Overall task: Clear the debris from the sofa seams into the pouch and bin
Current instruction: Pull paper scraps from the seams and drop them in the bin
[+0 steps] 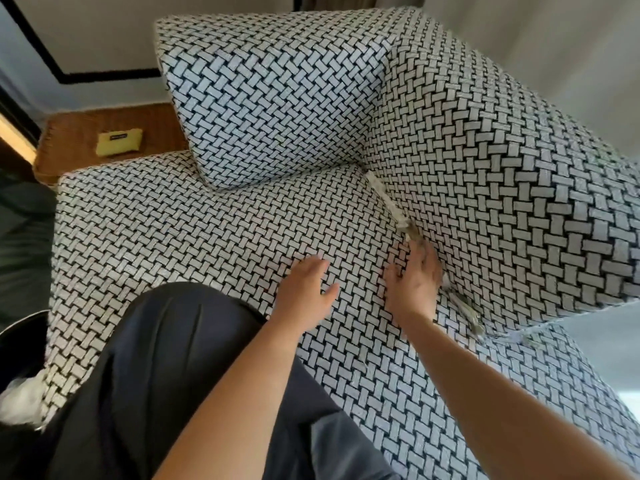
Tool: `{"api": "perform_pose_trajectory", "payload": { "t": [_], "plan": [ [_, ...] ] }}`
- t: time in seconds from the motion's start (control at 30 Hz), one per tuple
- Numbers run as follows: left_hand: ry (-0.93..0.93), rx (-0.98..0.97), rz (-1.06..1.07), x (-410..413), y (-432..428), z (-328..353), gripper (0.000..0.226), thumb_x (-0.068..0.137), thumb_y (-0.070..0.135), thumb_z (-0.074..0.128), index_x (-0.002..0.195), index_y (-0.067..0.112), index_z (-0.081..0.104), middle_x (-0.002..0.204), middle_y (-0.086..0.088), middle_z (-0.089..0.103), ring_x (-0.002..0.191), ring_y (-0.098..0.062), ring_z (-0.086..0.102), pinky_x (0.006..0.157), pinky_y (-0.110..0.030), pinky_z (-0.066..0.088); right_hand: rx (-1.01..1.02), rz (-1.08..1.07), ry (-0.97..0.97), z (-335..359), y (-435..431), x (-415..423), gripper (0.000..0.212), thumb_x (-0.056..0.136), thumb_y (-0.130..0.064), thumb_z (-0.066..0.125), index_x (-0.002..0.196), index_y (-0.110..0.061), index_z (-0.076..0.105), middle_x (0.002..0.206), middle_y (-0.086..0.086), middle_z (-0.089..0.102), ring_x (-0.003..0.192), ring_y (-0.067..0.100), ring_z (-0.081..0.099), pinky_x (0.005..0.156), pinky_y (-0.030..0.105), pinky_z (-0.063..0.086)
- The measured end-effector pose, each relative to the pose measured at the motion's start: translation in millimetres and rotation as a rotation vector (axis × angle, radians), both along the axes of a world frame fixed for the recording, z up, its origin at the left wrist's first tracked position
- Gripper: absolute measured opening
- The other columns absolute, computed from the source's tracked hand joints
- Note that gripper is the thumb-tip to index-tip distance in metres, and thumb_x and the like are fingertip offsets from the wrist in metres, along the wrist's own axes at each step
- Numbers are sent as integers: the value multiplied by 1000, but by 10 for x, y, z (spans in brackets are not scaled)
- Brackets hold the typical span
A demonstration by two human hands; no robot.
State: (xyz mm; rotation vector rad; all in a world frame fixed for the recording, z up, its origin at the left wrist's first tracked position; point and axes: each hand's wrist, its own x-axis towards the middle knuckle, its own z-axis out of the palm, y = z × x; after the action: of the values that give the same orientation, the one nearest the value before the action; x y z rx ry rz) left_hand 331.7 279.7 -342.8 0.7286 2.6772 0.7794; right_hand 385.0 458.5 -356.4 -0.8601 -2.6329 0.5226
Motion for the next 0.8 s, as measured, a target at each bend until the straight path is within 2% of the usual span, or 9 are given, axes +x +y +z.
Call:
{"api": "perform_pose_trajectory", "payload": {
  "t": [0.1, 0.23, 0.3, 0.4, 0.63, 0.8],
  "plan": [
    [62, -34, -26, -28, 107, -129, 58, 92, 44, 46, 143, 22, 29, 155, 1, 19, 143, -17, 14, 114, -39, 10, -82, -74, 45, 5, 44, -81, 58, 87, -32, 44, 142, -15, 30, 145, 16, 30, 136, 32, 27, 106, 56, 30],
    [95, -35, -59, -90, 267, -271, 62, 92, 44, 42, 146, 27, 18, 156, 9, 6, 143, -7, -2, 110, -31, -7, -106, -139, 38, -63, 126, -184, 58, 93, -28, 47, 143, -8, 27, 145, 15, 34, 136, 30, 28, 110, 51, 26],
    [137, -48, -84, -116, 344, -307, 61, 91, 44, 36, 147, 28, 15, 156, 11, 4, 139, -2, -8, 109, -30, -10, -143, -178, 43, -87, 178, -247, 56, 94, -28, 46, 143, -9, 26, 143, 14, 37, 134, 29, 30, 110, 47, 29],
    [226, -84, -132, -201, 457, -331, 60, 91, 47, 26, 146, 27, 18, 156, 10, 9, 142, -5, -1, 113, -31, -7, -161, -201, 34, -100, 220, -330, 53, 95, -32, 44, 142, -10, 31, 140, 14, 42, 131, 28, 35, 106, 46, 35],
    [345, -94, -196, -548, 841, -334, 53, 96, 43, 28, 146, 25, 24, 154, 8, 22, 143, -7, 12, 116, -34, 3, -90, -257, -19, -148, 272, -435, 44, 94, -36, 42, 130, -10, 48, 126, 13, 54, 118, 28, 47, 102, 42, 37],
    [382, -144, -233, -804, 1173, -337, 59, 95, 48, 20, 148, 22, 15, 157, 5, 13, 144, -11, 11, 115, -39, 8, -4, -285, -62, -177, 259, -488, 41, 94, -37, 42, 127, -14, 50, 116, 12, 56, 106, 27, 50, 90, 39, 40]
  ]
}}
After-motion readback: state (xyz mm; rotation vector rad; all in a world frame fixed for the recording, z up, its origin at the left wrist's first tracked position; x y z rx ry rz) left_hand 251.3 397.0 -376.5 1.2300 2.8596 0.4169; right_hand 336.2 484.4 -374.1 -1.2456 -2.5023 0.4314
